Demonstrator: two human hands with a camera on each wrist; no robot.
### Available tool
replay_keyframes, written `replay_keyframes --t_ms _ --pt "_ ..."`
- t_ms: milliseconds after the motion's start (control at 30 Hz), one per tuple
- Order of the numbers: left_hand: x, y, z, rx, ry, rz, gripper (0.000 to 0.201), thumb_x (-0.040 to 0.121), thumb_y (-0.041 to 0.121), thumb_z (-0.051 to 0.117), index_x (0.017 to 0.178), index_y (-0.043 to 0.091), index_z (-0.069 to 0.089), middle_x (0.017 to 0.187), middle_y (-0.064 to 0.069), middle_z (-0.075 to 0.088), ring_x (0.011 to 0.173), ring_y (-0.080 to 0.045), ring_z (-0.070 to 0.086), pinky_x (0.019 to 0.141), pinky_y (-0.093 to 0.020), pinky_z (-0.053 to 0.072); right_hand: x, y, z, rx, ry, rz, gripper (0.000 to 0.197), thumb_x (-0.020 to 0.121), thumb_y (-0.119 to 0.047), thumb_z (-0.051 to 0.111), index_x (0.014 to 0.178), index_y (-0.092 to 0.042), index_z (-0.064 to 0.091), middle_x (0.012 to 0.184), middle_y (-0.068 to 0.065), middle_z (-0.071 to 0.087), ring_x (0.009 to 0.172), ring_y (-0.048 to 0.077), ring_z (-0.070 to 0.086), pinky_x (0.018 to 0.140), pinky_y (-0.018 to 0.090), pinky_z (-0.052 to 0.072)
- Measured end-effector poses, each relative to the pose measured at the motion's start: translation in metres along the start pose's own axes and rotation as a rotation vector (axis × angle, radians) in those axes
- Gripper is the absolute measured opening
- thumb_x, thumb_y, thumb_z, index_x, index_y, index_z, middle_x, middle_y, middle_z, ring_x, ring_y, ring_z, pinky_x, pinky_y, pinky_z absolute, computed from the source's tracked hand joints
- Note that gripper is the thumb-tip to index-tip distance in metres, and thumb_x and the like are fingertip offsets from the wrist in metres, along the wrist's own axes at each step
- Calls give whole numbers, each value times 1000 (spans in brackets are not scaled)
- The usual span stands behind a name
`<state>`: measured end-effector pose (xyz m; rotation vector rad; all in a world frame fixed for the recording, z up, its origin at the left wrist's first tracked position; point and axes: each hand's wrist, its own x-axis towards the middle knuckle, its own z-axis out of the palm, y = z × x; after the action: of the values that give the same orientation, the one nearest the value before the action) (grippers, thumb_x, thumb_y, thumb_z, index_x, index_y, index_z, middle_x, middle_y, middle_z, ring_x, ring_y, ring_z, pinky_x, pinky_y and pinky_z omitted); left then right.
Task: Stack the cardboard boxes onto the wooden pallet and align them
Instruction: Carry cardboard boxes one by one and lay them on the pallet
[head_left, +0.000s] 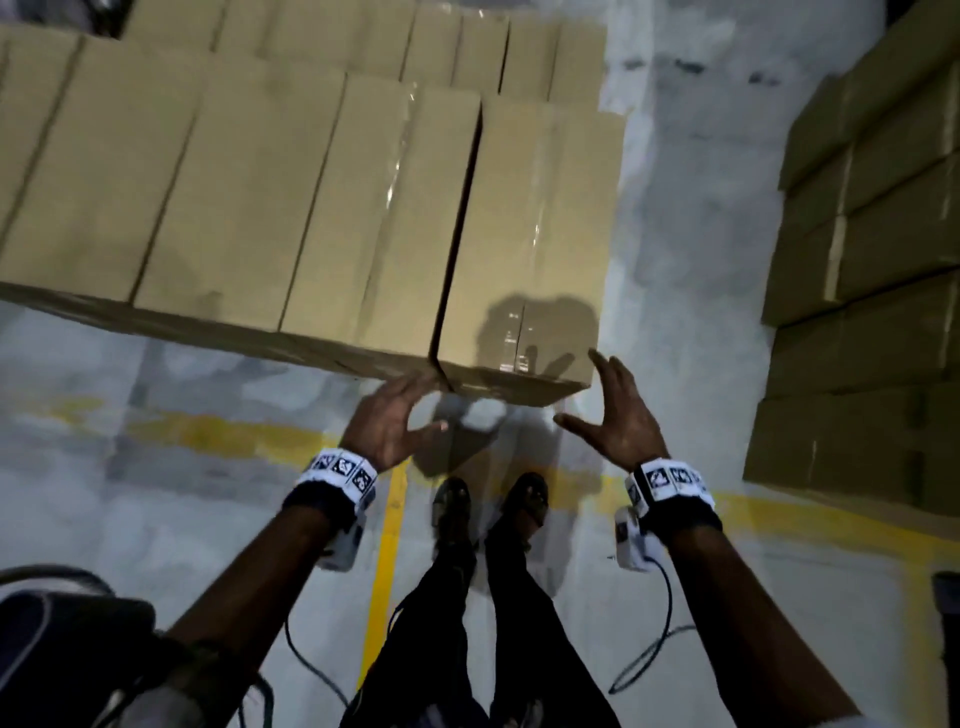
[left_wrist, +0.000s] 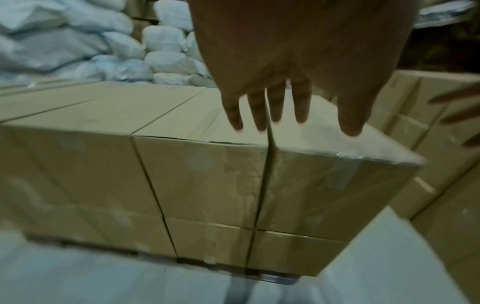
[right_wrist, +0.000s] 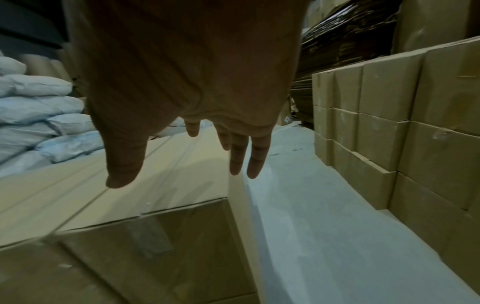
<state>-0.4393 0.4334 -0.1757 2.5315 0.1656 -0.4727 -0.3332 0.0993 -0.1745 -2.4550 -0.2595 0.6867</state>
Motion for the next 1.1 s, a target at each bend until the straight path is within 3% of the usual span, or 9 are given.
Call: replay_keyframes --t_ms 67,167,300,400,567,667,800,967,1100 --pt "-25 18 -6 -176 3 -14 70 84 69 55 132 21 70 137 -2 67 123 -24 64 107 -39 50 -14 -14 -6 2 -35 -23 101 83 -62 76 162 -39 17 171 4 16 151 28 32 110 48 42" --pt "-53 49 -20 -276 68 14 40 91 50 70 121 25 75 120 9 75 98 -11 71 87 -38 58 -30 -32 -13 24 -114 -100 96 85 -62 73 162 -35 21 170 6 17 154 24 26 117 48 39" --pt "-66 82 -42 -106 -13 109 34 94 50 67 124 34 72 119 11 74 97 -11 70 82 -35 59 -42 -52 -25 -15 -165 -193 90 87 -62 71 160 -34 28 171 4 16 152 26 30 115 46 40" --pt "-70 105 -54 -131 14 100 35 95 51 68 126 34 71 120 14 74 99 -7 69 84 -34 58 -52 -63 -36 2 -127 -239 84 89 -60 71 158 -34 32 170 2 18 151 25 31 113 44 39" --pt "-69 150 -59 -357 134 142 19 95 34 74 113 36 76 103 25 74 95 12 66 85 -11 51 -69 -62 -51 62 -45 -227 80 89 -63 68 156 -32 37 165 5 29 150 24 33 119 45 36" --pt "-54 168 -62 -386 88 237 26 95 41 72 119 30 76 109 18 76 99 8 68 88 -21 56 -78 -53 -59 134 -26 -178 79 88 -60 71 154 -31 40 159 5 38 140 28 47 111 50 45" --pt "-24 192 -63 -329 32 338 32 89 51 70 116 34 75 104 16 77 93 2 70 85 -33 60 -94 -38 -77 173 71 -32 76 89 -47 78 153 -27 43 159 4 39 137 27 50 111 48 44" --pt "11 230 -61 -290 -42 492 45 85 63 61 116 33 76 102 14 77 86 -1 71 83 -36 59 -116 -3 -100 266 294 109 75 85 -51 80 149 -29 48 154 3 45 127 26 58 105 44 50" --pt "31 268 -47 -258 -147 612 36 90 60 65 114 35 75 101 15 77 88 -1 72 84 -38 59 -141 27 -115 354 461 233 71 86 -46 82 147 -29 51 150 0 48 113 23 63 95 31 49"
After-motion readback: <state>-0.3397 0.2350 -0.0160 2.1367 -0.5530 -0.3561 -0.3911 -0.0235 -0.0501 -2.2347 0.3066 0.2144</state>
